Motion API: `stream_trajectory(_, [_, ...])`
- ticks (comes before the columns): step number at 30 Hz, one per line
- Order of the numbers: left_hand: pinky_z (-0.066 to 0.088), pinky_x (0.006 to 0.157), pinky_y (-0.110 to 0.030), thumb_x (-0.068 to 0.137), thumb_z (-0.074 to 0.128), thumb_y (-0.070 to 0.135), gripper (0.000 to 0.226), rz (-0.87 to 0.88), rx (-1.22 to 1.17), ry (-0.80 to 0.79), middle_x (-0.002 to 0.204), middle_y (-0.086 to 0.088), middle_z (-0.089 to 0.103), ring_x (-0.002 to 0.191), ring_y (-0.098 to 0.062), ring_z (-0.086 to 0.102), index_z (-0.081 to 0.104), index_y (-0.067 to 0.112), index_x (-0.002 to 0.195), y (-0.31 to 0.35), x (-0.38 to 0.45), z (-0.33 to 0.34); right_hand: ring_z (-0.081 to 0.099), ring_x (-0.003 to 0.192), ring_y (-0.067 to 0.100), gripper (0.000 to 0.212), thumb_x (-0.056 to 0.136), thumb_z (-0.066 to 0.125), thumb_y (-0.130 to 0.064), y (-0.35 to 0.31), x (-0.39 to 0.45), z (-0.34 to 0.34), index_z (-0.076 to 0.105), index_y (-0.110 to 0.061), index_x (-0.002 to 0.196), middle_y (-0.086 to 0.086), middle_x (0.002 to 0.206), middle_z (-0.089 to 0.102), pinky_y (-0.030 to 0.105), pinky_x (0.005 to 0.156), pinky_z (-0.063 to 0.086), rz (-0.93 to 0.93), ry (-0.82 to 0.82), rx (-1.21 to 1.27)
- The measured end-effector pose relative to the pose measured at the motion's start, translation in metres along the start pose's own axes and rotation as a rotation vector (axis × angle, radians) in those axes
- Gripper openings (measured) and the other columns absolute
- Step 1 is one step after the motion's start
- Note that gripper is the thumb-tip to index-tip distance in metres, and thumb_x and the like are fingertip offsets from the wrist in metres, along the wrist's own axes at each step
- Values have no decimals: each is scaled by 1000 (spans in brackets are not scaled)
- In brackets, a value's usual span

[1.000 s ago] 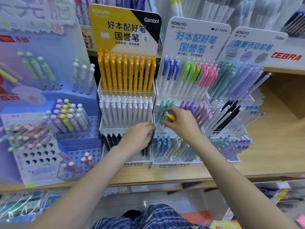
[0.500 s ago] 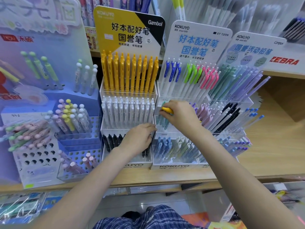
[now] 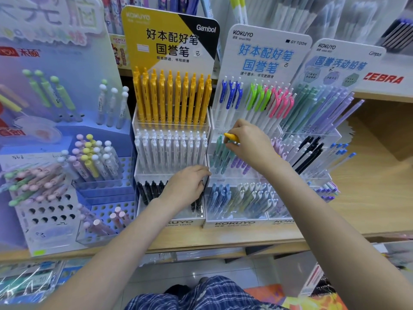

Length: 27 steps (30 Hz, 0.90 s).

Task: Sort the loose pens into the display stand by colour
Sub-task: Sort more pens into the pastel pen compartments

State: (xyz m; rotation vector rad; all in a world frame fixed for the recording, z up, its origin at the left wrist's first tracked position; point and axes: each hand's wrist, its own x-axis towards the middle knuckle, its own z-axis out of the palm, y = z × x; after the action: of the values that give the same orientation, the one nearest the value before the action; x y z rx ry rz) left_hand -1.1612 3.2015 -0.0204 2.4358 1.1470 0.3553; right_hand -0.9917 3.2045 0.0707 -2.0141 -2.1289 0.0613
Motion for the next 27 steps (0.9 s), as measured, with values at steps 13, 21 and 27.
stream_trajectory(13, [47,92,-28,97,46,23,29,-100,-653,-24,116,2,64,102,-10,61,58,19,122,46,-11,-8,41,59,9,33,100,36,-27,15,-58,-2,57,-4,87,2,73,47,17,54,35,519,273,1909])
stream_trajectory(21, [51,65,-13,88,56,5,14,-294,-1090,72,82,2,67,66,3,62,65,15,94,57,-7,-30,48,66,13,22,88,56,-27,31,-84,12,64,-8,82,2,72,56,23,62,43,542,222,1522])
stream_trajectory(27, [53,74,-18,88,56,6,13,-247,-1205,189,85,2,67,76,-3,64,65,11,96,54,6,-54,63,68,9,5,77,71,-7,31,-92,-15,69,-10,80,0,71,69,17,65,49,318,-156,1087])
